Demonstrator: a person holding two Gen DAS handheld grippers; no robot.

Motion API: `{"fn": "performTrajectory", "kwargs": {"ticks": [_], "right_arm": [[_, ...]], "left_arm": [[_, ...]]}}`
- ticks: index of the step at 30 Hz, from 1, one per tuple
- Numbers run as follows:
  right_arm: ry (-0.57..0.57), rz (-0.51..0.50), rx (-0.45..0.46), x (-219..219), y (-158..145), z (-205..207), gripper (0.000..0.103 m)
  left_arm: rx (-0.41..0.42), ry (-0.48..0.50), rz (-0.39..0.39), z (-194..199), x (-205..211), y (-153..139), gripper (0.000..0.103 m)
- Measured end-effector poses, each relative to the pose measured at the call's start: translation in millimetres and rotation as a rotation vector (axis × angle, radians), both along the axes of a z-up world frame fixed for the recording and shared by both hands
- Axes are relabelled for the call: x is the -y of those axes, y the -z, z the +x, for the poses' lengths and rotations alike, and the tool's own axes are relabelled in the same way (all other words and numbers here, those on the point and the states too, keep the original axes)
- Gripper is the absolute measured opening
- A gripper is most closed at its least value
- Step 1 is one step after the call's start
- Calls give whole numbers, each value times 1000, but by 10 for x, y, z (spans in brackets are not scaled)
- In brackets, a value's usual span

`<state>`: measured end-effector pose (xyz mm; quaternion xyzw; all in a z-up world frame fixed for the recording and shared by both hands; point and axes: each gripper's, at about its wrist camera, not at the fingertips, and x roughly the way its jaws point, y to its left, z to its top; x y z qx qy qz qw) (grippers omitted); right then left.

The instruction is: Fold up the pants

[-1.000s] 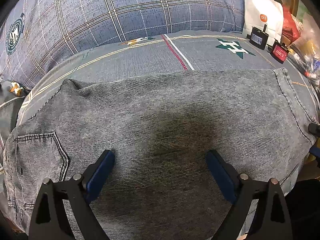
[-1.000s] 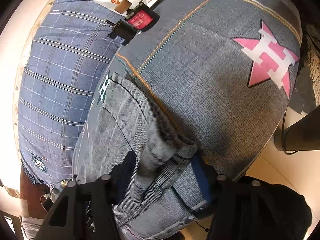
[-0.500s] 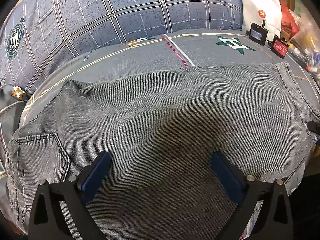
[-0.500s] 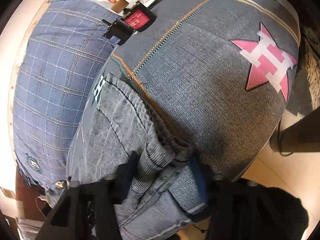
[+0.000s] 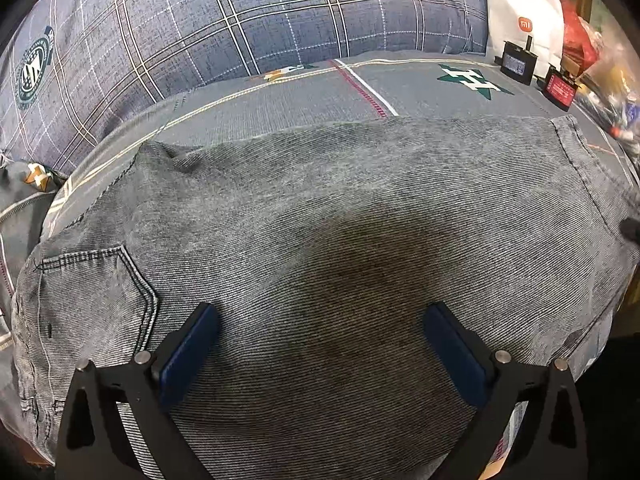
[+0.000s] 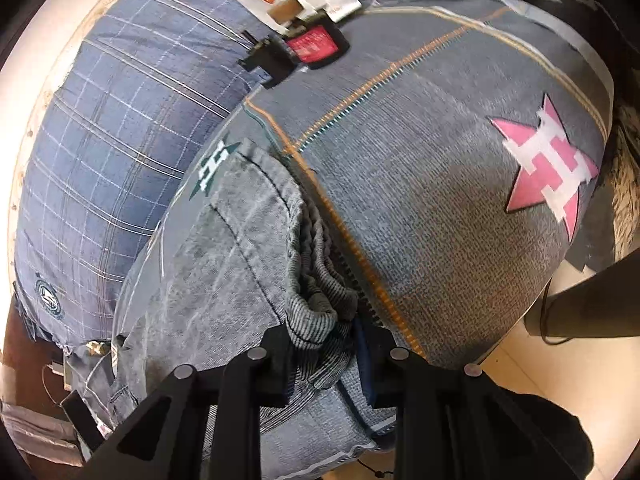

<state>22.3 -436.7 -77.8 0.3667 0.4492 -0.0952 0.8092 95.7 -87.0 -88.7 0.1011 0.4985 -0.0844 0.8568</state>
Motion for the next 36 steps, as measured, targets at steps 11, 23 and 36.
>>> {"fn": "performTrajectory", "kwargs": {"ticks": [11,23,36], "right_arm": [[-237,-228,209,-881,-990,250,26],[-819,-227,238,-2909,-505,356,40],[-613,104,226,-2035,-156,273,75]], "left_arm": [[-5,0,-49,-20,-92,-25,102],[185,-441,-147,-536,-1807,-600,98],[142,-176,-160,-439,-967,-670,98]]}}
